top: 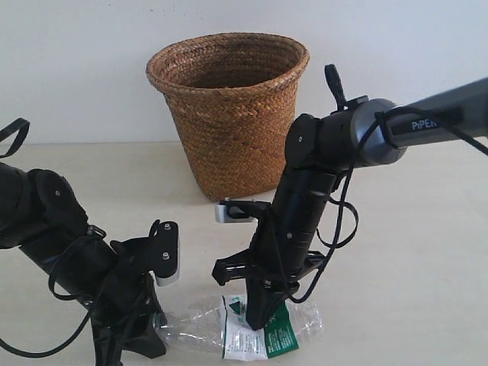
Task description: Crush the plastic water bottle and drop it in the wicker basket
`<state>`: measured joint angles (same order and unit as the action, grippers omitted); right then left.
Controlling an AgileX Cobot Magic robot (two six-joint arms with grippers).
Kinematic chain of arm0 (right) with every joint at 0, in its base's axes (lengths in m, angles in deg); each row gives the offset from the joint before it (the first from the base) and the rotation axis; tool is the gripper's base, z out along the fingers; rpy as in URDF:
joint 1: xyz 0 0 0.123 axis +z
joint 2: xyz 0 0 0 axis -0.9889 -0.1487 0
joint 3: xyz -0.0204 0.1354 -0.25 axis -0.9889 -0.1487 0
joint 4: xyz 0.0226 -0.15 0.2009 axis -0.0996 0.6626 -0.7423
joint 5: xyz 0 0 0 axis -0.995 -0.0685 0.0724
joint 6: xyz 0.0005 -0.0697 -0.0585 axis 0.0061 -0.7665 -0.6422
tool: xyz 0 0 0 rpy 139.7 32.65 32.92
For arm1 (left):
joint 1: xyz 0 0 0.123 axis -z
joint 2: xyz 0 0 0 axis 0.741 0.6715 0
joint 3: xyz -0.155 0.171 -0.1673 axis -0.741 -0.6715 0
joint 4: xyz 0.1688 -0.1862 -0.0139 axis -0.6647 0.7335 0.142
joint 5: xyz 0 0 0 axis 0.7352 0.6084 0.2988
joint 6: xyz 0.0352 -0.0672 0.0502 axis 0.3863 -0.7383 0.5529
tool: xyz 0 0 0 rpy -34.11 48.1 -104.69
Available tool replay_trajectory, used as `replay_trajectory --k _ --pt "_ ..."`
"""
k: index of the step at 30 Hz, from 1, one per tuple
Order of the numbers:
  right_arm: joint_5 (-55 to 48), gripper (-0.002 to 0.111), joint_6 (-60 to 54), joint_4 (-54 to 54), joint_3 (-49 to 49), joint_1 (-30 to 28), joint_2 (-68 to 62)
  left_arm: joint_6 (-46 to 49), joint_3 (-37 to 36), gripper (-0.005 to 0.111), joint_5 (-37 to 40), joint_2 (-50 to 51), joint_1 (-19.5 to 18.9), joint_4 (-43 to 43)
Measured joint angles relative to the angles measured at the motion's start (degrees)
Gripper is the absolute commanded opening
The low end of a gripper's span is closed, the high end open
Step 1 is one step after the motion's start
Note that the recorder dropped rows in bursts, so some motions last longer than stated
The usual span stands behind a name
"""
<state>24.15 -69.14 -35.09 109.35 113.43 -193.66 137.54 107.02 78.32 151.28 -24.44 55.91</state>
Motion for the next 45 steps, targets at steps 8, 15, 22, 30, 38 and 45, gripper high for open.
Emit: replay_trajectory --k 8,15,22,30,38,45 --pt "-2.5 0.000 0.1 2.8 3.7 0.0 3.9 -0.9 0.0 0.004 -0.2 0.0 0.0 -0.1" --pt "-3.7 0.000 0.1 1.0 4.0 0.0 9.9 -1.0 0.0 0.004 -0.3 0.0 0.0 -0.1" --pt "-3.4 0.000 -0.2 -3.4 4.1 0.5 9.4 -1.0 0.0 0.004 -0.3 0.0 0.0 -0.1" --pt "-2.0 0.000 0.0 -5.6 4.1 2.9 3.8 -1.0 0.0 0.004 -0.3 0.0 0.0 -0.1" --pt "0.1 0.000 0.0 -7.4 4.1 2.9 0.3 -1.0 0.0 0.004 -0.3 0.0 0.0 -0.6" --pt "-0.2 0.000 0.0 -9.4 4.9 2.3 -3.5 -1.0 0.0 0.004 -0.3 -0.1 0.0 -1.3"
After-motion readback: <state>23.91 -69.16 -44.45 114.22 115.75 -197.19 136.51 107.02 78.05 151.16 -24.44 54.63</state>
